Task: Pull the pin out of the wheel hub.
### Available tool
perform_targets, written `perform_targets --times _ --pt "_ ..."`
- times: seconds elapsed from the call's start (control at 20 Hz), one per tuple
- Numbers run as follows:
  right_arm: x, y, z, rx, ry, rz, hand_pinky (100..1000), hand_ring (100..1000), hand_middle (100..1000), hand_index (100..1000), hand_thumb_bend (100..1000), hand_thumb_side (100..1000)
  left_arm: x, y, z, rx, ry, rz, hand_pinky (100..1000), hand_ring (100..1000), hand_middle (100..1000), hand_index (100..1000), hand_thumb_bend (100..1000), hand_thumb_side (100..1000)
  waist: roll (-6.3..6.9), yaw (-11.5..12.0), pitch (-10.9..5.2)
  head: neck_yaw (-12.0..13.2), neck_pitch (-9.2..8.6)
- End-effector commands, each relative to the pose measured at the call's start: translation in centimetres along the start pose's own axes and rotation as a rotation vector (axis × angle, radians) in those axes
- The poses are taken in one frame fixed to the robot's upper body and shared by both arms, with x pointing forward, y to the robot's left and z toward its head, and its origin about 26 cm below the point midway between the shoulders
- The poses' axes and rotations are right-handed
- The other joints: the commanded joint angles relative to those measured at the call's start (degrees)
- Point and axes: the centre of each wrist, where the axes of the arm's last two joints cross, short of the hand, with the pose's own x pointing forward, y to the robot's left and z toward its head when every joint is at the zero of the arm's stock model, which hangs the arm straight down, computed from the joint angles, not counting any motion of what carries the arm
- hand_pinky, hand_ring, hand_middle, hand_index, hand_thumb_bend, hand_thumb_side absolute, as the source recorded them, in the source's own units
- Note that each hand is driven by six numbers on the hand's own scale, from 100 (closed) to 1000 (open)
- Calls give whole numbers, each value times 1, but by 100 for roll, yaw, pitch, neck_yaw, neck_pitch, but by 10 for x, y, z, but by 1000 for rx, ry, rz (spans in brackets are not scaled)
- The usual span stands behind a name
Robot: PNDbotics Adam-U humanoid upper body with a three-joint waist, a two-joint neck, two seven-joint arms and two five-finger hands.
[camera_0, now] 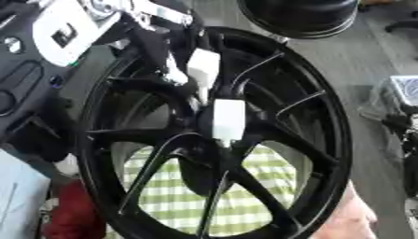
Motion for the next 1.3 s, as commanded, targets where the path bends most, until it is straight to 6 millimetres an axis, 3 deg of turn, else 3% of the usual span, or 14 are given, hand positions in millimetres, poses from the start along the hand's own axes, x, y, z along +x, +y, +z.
perform_targets --times 0.05,0.25,0.45,0.8,1.05,1.3 --pt "6 0 -4 3 -19 1 1000 760 644 811 100 725 2 8 5 22 -18 2 743 809 751 799 318 341 5 -21 -73 33 -98" --pt "6 1 -5 0 -19 0 1000 760 644 811 100 728 4 7 4 18 -34 18 723 775 692 764 257 269 20 -34 -47 58 -98" --pt "6 2 -5 -2 -18 -3 1000 760 644 811 100 729 4 6 3 13 -29 27 684 713 601 657 100 159 27 -45 -29 79 -104" --pt "6 2 -5 2 -13 0 1000 760 645 812 100 730 9 13 9 43 -49 57 614 624 509 453 100 160 15 -36 -37 81 -73" --pt "6 2 -4 1 -12 1 1000 760 644 812 100 729 13 32 33 116 -58 67 582 586 471 344 100 191 -3 -13 -56 68 -38" --pt "5 0 -3 0 -6 4 1000 761 644 812 100 729 11 47 68 214 -54 102 561 571 454 319 100 208 -18 52 -89 44 14"
